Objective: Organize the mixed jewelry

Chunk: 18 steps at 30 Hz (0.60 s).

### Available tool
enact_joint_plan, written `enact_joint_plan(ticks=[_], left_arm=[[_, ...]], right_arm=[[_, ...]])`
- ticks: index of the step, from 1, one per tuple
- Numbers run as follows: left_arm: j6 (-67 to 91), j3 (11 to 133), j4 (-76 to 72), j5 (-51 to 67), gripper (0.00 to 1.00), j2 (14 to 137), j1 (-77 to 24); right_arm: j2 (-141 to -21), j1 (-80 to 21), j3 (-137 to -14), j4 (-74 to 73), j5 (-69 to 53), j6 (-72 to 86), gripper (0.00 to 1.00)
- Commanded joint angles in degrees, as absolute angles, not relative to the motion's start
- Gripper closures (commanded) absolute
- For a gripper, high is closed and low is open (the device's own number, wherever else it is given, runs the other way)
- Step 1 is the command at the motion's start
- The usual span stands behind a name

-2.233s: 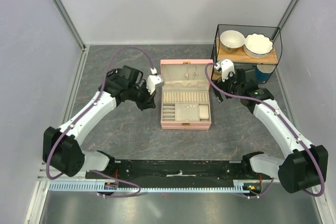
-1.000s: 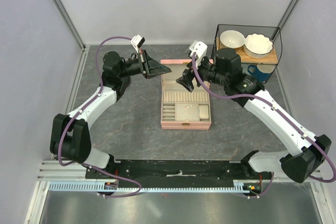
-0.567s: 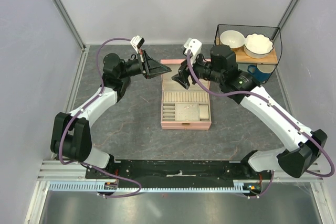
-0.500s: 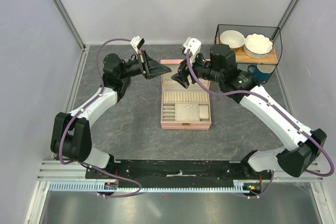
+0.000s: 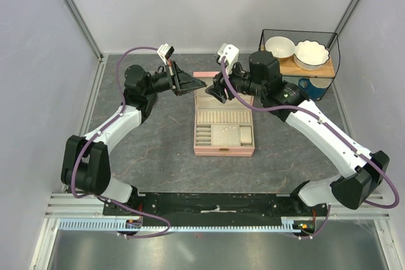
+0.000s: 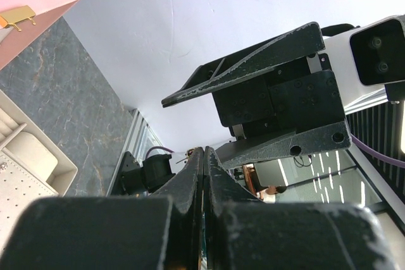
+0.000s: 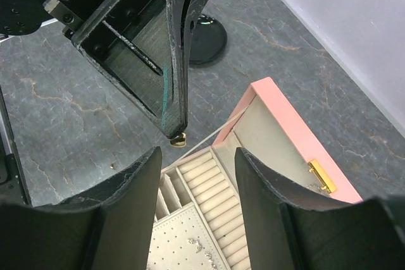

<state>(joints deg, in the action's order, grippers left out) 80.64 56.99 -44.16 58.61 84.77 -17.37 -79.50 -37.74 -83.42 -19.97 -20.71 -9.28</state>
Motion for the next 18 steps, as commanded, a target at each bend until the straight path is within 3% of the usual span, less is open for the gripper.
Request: enact_joint_plan(ticks=[1, 18], left_arm=[[81.9, 57.2, -47.1, 57.8, 0.98, 84.9, -17.1], [81.0, 56.8, -46.1, 57.8, 0.98, 84.6, -17.2]], right_arm=[[-79.6, -38.1, -86.2, -19.2, -21.4, -8.4, 0.44], [-80.5, -38.1, -87.4, -19.2, -21.6, -7.8, 0.43]])
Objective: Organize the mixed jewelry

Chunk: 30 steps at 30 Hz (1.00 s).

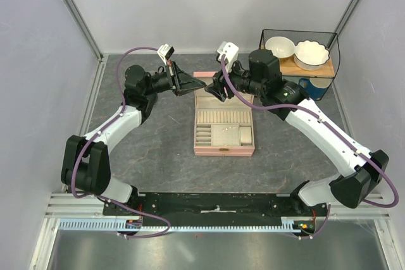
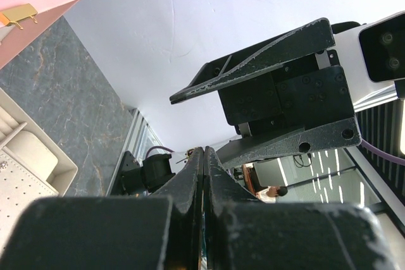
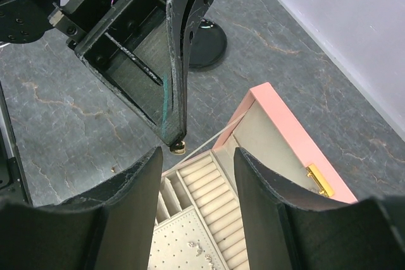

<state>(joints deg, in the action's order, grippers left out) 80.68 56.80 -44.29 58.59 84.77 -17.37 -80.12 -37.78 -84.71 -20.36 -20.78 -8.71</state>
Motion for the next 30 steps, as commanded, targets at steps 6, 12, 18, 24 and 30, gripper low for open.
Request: enact_joint_plan(ticks=[6, 12, 18, 24, 30], left_arm=[[81.2, 56.8, -46.2, 57.8, 0.99, 84.6, -17.4], [81.1, 56.7, -46.2, 57.9, 0.98, 84.7, -17.7], [81.3, 56.6, -46.1, 57.7, 0.98, 84.9, -17.8], [81.6, 56.9, -46.5, 57.8, 0.98, 85.1, -17.9], [81.6, 56.6, -46.5, 57.9, 0.98, 85.1, -18.0]], right_arm=[[-80.9, -38.1, -87.6, -19.2, -21.8, -7.7, 0.44], [-81.2, -38.1, -88.0, -19.2, -22.0, -7.6, 0.48], [-81.4, -38.5, -88.2, -19.2, -22.7, -7.6, 0.52], [-81.7, -38.6, -88.2, -19.4, -22.9, -7.6, 0.54], [-81.9, -38.7, -88.5, -19.4, -22.7, -7.7, 0.60]])
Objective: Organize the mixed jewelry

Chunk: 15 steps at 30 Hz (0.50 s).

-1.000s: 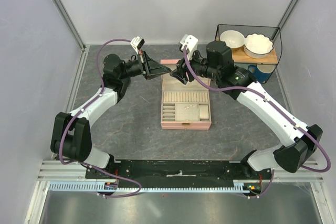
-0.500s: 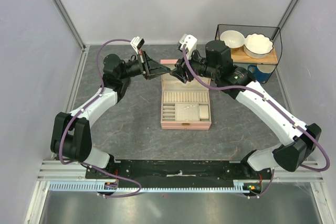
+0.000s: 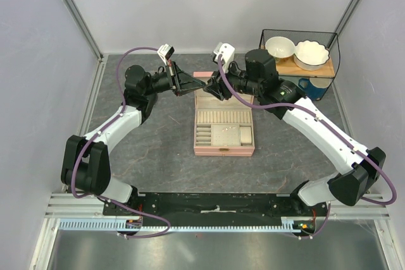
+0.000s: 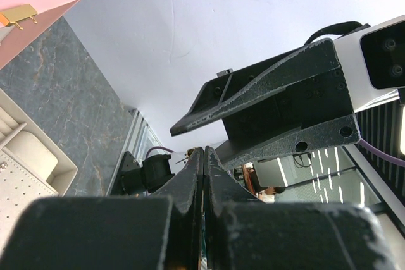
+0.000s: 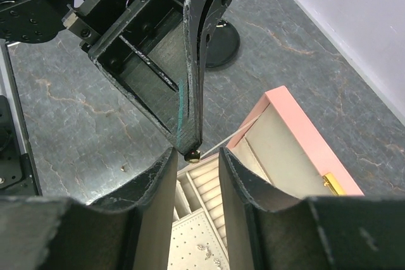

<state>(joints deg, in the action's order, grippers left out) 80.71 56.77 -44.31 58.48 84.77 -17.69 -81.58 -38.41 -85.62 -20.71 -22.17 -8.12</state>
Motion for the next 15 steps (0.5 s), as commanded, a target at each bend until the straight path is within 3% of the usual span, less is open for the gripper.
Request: enact_joint_plan(ticks=[1, 10, 15], left_arm=[[81.4, 56.5, -46.4, 57.8, 0.98, 85.1, -18.0], [81.4, 56.2, -46.5, 57.7, 0.98, 85.0, -18.1], [81.4, 55.9, -46.5, 57.6, 0.99, 84.8, -18.1]], right_arm=[[-81.8, -38.7, -88.6, -19.4, -22.6, -7.8, 0.62], [-81.7, -38.7, -88.8, -19.6, -21.5, -8.0, 0.81], [-81.4, -38.8, -88.7, -19.7, -19.8, -8.2, 0.86]])
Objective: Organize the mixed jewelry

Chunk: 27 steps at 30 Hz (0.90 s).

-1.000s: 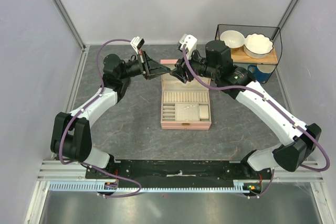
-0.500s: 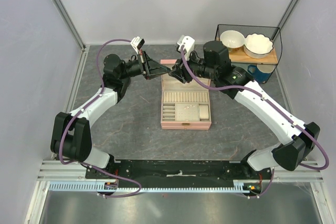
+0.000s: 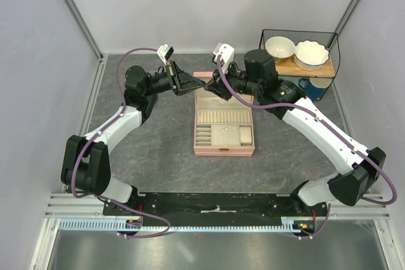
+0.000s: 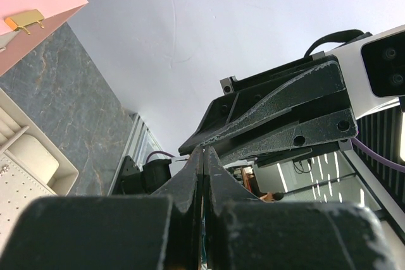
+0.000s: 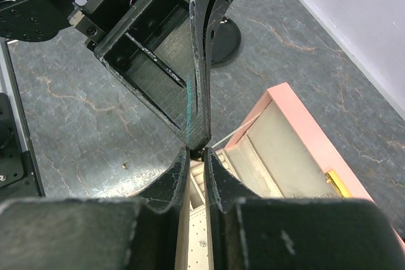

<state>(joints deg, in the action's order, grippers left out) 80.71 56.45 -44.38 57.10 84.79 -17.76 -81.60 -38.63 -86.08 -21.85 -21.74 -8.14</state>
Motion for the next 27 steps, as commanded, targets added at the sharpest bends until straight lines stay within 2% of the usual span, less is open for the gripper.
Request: enact_joint_plan(ticks=[1, 5, 8, 15, 20, 27], left_arm=[[81.3, 55.9, -46.4, 57.6, 0.98, 84.6, -18.1], [81.4, 56.0, -46.5, 57.6, 0.98, 84.6, -18.2], [81.5, 55.7, -46.5, 57.6, 0.93, 84.5, -18.1], [81.6, 56.1, -46.6, 58.0, 0.73, 83.9, -18.0], [81.0, 56.3, -45.8, 58.3, 0.66, 83.2, -18.0], [75.9, 57.2, -40.3, 59.3, 0.64, 81.4, -16.6]], right_arm=[[-81.3, -38.7, -88.6, -19.7, -19.3, -8.3, 0.87], [-80.9, -38.7, -88.3, -20.0, -18.2, -8.4, 0.88], [-80.5, -38.8, -87.9, -20.0, -17.5, -8.8, 0.88], [-79.7, -38.7, -86.7, -20.6, -16.4, -9.1, 0.88], [-79.0, -38.7, -85.7, -21.1, -15.9, -9.5, 0.88], [-77.3, -38.6, -84.0, -24.8, -14.8, -11.3, 0.89]])
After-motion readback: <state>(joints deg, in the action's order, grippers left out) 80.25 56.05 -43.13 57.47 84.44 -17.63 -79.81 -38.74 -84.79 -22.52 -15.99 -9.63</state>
